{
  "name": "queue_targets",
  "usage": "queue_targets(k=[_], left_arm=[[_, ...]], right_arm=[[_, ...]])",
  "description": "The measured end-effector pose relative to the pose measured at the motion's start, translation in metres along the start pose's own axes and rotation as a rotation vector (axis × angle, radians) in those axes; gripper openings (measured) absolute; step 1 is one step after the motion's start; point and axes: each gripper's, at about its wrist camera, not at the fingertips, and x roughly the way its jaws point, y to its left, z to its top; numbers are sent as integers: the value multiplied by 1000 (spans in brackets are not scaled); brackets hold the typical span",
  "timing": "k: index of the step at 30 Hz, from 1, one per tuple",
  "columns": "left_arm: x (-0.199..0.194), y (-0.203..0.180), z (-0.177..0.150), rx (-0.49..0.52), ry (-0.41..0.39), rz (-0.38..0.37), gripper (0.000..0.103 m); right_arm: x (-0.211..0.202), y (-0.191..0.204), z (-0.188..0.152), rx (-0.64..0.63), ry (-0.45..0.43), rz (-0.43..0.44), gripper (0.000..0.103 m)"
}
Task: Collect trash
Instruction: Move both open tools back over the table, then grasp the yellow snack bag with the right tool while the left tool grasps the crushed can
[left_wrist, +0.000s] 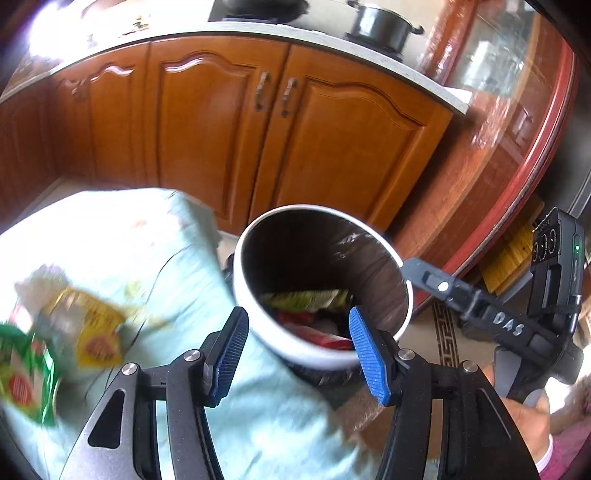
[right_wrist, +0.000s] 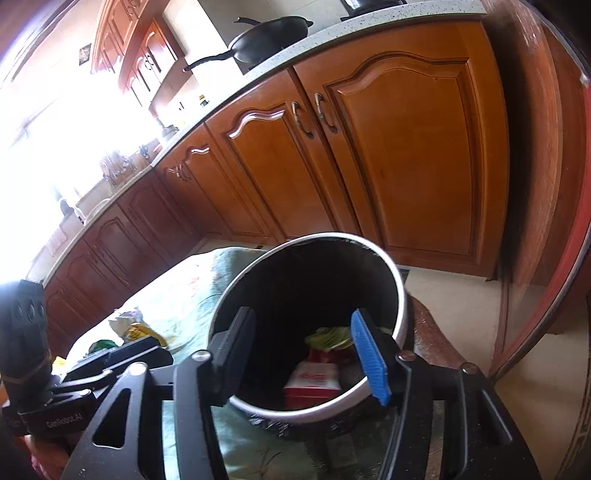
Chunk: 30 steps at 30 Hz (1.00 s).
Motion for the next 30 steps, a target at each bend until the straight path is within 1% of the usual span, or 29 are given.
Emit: queue_targets(k=[3, 8, 15, 19, 23, 30], left_arm=[[-18, 15, -21, -40, -8, 21, 56], [-54, 44, -54, -99, -27, 65, 57], [-103, 80, -94, -181, -59, 139, 56], [-129, 94, -110, -205, -76, 179, 57], [-147, 111, -125, -229, -81, 205, 57], [-168, 133, -132, -265, -85, 240, 57]], right_arm=[[-6, 14, -10, -2, -7, 35, 74], [-12, 41, -28, -16, 3, 88, 75], [-6, 77, -56, -38, 53, 150, 76], [-1, 97, -73, -56, 87, 175, 76], [9, 116, -83, -85, 120, 194, 76], [25, 140, -95, -129, 178, 213, 77]])
